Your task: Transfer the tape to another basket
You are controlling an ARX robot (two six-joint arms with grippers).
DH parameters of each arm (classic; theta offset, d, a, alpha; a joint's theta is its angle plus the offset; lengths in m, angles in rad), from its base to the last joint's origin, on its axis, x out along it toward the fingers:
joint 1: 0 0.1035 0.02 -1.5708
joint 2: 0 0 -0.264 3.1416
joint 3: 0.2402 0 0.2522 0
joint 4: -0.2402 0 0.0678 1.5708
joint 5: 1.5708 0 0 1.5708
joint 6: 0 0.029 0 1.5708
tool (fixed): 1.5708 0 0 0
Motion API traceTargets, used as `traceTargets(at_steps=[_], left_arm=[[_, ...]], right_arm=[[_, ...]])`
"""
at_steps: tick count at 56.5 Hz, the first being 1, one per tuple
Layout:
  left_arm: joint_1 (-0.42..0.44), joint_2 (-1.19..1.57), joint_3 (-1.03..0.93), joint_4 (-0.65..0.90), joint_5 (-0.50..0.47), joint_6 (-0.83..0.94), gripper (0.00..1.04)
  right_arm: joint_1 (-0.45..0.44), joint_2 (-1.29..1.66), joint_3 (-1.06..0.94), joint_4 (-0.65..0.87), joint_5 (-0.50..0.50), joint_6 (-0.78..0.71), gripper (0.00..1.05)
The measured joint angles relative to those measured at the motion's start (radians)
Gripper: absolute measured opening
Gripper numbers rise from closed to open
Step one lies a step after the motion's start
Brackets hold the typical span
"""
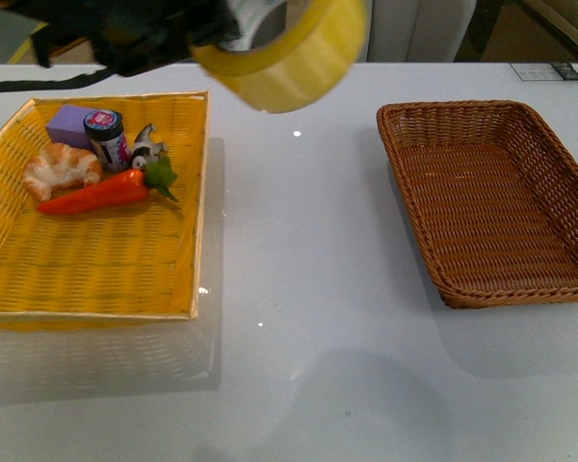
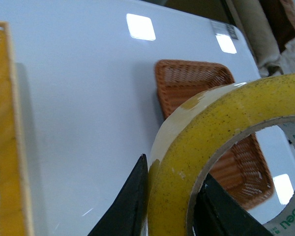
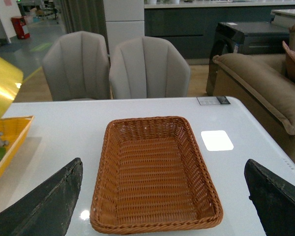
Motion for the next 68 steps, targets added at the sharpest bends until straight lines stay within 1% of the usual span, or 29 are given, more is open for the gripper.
traceTargets(at_steps=[5, 11, 12, 13, 15, 16, 18, 21, 25, 32, 36, 42, 54, 68], left_arm=[[-0.055, 0.000, 0.017, -0.014, 0.011, -0.012, 0.16], [-0.097, 0.000, 0.025, -0.026, 0.018, -0.019, 0.16], [-0.102, 0.000, 0.025, -0.028, 0.020, -0.019, 0.16], [-0.106, 0.000, 0.025, -0.032, 0.021, -0.020, 0.16], [-0.109, 0.000, 0.025, -0.036, 0.021, -0.020, 0.16], [-0.111, 0.000, 0.025, -0.039, 0.021, -0.020, 0.16], [-0.114, 0.000, 0.025, -0.040, 0.021, -0.020, 0.16], [-0.115, 0.000, 0.025, -0.045, 0.022, -0.019, 0.16], [-0.115, 0.000, 0.025, -0.051, 0.023, -0.019, 0.16], [-0.115, -0.003, 0.025, -0.058, 0.028, -0.018, 0.16], [-0.116, -0.003, 0.025, -0.060, 0.036, -0.017, 0.16], [-0.116, -0.003, 0.025, -0.064, 0.048, -0.014, 0.16], [-0.118, -0.003, 0.025, -0.064, 0.064, -0.013, 0.16], [-0.120, -0.003, 0.025, -0.064, 0.079, -0.005, 0.16]], right_arm=[[0.000, 0.000, 0.000, 0.000, 0.000, 0.000, 0.96], [0.000, 0.002, 0.001, -0.002, 0.001, 0.000, 0.96], [0.002, 0.022, 0.012, -0.041, 0.009, 0.024, 0.96], [0.009, 0.072, 0.055, -0.149, 0.011, 0.073, 0.96], [0.019, 0.183, 0.117, -0.277, 0.012, 0.140, 0.96], [0.021, 0.240, 0.144, -0.317, 0.006, 0.182, 0.96], [0.032, 0.341, 0.179, -0.330, -0.013, 0.242, 0.96], [0.039, 0.418, 0.205, -0.299, -0.035, 0.279, 0.96], [0.049, 0.512, 0.248, -0.222, -0.082, 0.327, 0.96], [0.065, 0.647, 0.320, -0.070, -0.192, 0.393, 0.96], [0.081, 0.734, 0.359, 0.031, -0.272, 0.436, 0.96], [0.119, 0.858, 0.409, 0.139, -0.336, 0.455, 0.96], [0.187, 1.087, 0.475, 0.251, -0.404, 0.454, 0.96], [0.201, 1.221, 0.525, 0.322, -0.448, 0.472, 0.96]])
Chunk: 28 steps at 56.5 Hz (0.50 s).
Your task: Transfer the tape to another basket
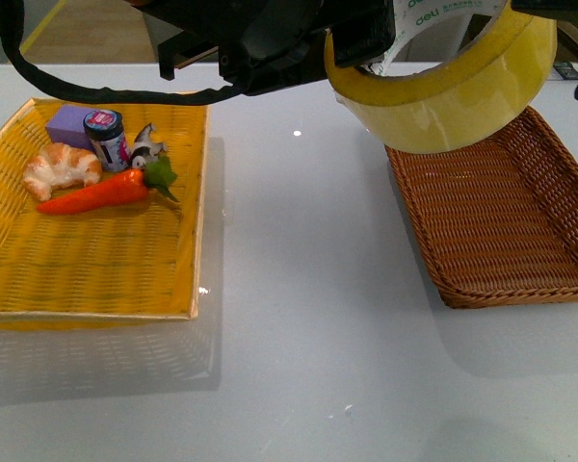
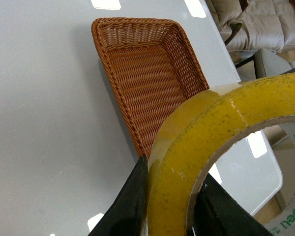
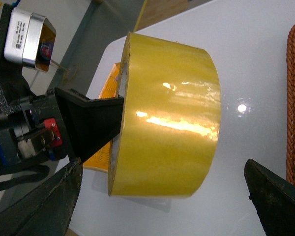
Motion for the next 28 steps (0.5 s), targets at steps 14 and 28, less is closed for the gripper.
traceTargets(at_steps=[14, 28], left_arm=[[0.000, 0.000, 0.000, 0.000, 0.011, 0.009, 0.16], [-0.003, 0.000, -0.001, 0.003, 0.025, 0.009, 0.16]], right_arm=[[0.013, 0.084, 0.040, 0.023, -0.017, 0.014, 0.96], [0.031, 0.106, 0.053, 0.035, -0.021, 0.031, 0.73]])
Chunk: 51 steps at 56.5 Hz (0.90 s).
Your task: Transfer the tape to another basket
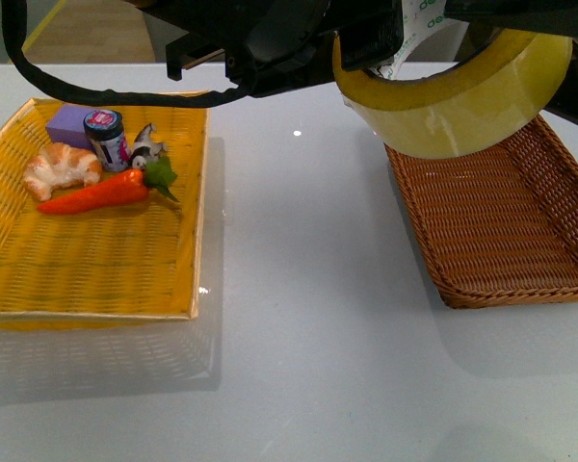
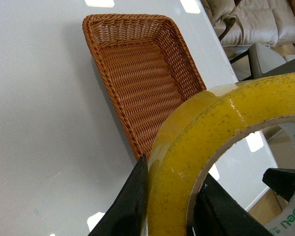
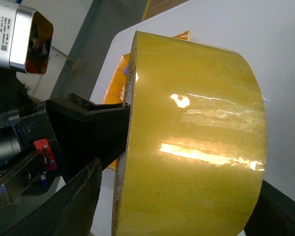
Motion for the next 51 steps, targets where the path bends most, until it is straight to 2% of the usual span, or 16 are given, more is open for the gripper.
traceTargets(at_steps=[6, 11, 15, 41, 51], left_arm=[[0.000, -0.001, 0.000, 0.003, 0.005, 0.000, 0.16], [0.000, -0.002, -0.002, 0.006, 0.008, 0.000, 0.16], [-0.001, -0.006, -0.003, 0.012, 0.007, -0.004, 0.30], [0.013, -0.148, -0.072, 0.066, -0.002, -0.043, 0.97], [0.049, -0.241, -0.136, 0.110, -0.019, -0.052, 0.96]], right_arm=[[-0.001, 0.002, 0.001, 0.002, 0.000, 0.007, 0.56], [-0.002, 0.003, 0.005, 0.002, 0.000, 0.034, 0.49], [-0.003, 0.003, 0.005, 0.002, -0.004, 0.039, 0.48], [-0.044, -0.016, 0.002, 0.010, -0.018, 0.061, 0.47], [-0.111, -0.018, -0.018, 0.039, -0.037, 0.085, 0.47]])
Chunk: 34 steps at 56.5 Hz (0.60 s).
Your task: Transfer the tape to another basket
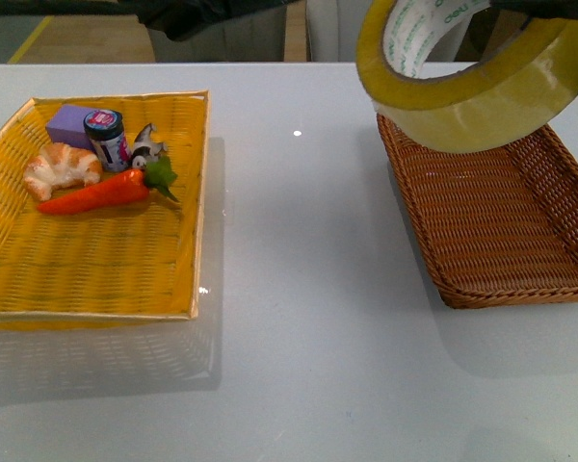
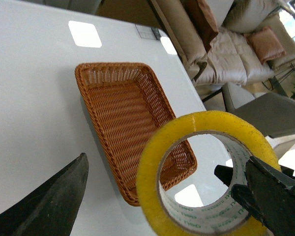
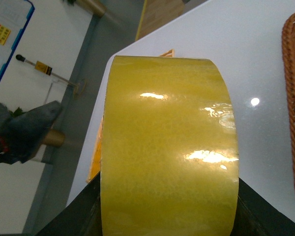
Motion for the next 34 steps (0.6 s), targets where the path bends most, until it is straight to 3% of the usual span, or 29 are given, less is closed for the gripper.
traceTargets(at_steps=[5, 7, 8, 10, 13, 15, 22, 34], left_arm=[[0.024, -0.047, -0.042, 0.031, -0.027, 0.011, 0.96], [0.020, -0.064, -0.078, 0.111, -0.128, 0.054, 0.91], [0.021, -0.076, -0.109, 0.177, -0.243, 0.097, 0.88], [0.029, -0.101, -0.161, 0.265, -0.365, 0.170, 0.82], [0.060, -0.160, -0.252, 0.365, -0.513, 0.290, 0.73], [0.088, -0.201, -0.304, 0.397, -0.557, 0.350, 0.68], [0.190, -0.346, -0.470, 0.439, -0.546, 0.479, 0.45], [0.269, -0.466, -0.623, 0.442, -0.453, 0.525, 0.11]], right_arm=[[-0.042, 0.008, -0.013, 0.021, -0.014, 0.013, 0.47], [-0.059, 0.017, -0.017, 0.034, -0.018, 0.017, 0.47], [-0.070, 0.023, -0.019, 0.043, -0.021, 0.020, 0.47], [-0.085, 0.035, -0.019, 0.056, -0.023, 0.023, 0.47], [-0.112, 0.064, -0.019, 0.081, -0.030, 0.030, 0.47], [-0.128, 0.088, -0.019, 0.096, -0.033, 0.035, 0.47], [-0.196, 0.217, 0.003, 0.146, -0.024, 0.044, 0.47], [-0.229, 0.464, 0.137, 0.212, -0.004, 0.074, 0.47]])
